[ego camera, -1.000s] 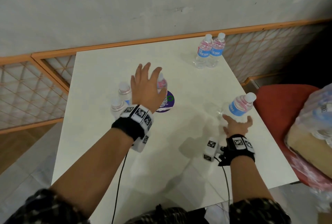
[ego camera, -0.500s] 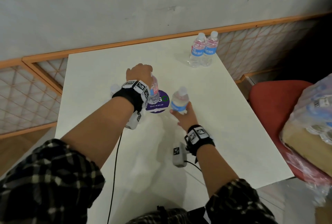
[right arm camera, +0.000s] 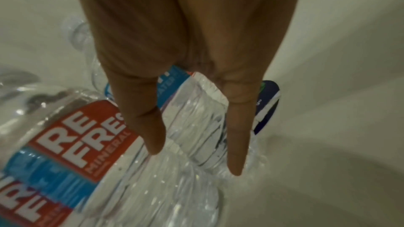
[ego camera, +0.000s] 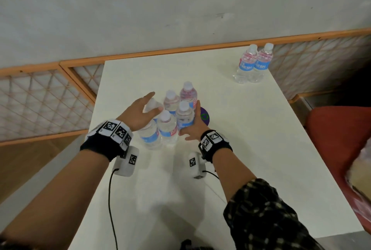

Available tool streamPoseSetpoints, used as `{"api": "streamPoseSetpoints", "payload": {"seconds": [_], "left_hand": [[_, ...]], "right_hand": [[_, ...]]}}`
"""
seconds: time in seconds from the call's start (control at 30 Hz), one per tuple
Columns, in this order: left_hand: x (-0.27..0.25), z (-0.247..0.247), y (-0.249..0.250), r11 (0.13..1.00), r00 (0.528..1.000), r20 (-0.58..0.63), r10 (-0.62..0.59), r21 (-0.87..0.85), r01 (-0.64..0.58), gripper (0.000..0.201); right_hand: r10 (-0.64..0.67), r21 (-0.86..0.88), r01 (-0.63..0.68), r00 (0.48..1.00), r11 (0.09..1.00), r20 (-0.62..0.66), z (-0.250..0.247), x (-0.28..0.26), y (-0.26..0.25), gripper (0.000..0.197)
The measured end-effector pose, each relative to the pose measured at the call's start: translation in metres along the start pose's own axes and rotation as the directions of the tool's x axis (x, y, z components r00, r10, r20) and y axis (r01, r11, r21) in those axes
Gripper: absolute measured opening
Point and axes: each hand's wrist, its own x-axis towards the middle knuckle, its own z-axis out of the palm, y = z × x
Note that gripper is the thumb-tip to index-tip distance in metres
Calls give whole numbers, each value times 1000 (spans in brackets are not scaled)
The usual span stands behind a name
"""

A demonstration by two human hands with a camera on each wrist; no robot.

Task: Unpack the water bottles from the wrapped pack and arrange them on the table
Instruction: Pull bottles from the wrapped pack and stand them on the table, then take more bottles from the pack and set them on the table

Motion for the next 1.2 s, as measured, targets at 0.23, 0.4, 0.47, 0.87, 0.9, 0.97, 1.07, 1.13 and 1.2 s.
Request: {"api": "streamPoseSetpoints", "payload": {"seconds": [0.23, 0.4, 0.47, 0.87, 0.9, 0.97, 1.07, 1.13, 1.2], "left_hand": [[-4, 6, -11, 994, 1000, -26, 10, -112, -13, 60], [-8, 9, -8, 991, 999, -49, 3, -134, -10, 59], [-10, 9, -1, 995, 995, -103, 3, -101, -13, 58], [-23, 134, 142, 860, 878, 71, 474, 175, -479, 21], [-23, 158, 155, 843, 862, 151, 484, 184, -506, 20], [-27, 204, 185, 802, 813, 297, 500, 195, -564, 21], [-43, 270, 239, 710, 710, 476, 519, 223, -668, 26], [-52, 306, 274, 664, 643, 541, 542, 194, -722, 27], [-60, 336, 308, 623, 593, 557, 582, 163, -765, 31]], "right_hand": [[-42, -32, 41, 999, 999, -5, 16, 13, -4, 132], [-67, -43, 67, 998, 997, -10, 19, 14, -4, 124], [-55, -46, 54, 998, 997, -12, 11, 7, -1, 123], [69, 34, -63, 979, 997, -190, -155, -142, 81, 49], [83, 35, -77, 971, 996, -226, -173, -159, 91, 47], [125, 54, -114, 944, 992, -305, -207, -192, 110, 44], [205, 118, -172, 892, 978, -403, -257, -242, 137, 40], [240, 144, -194, 841, 970, -485, -288, -269, 152, 35], [220, 99, -202, 764, 974, -607, -320, -291, 161, 35]]}}
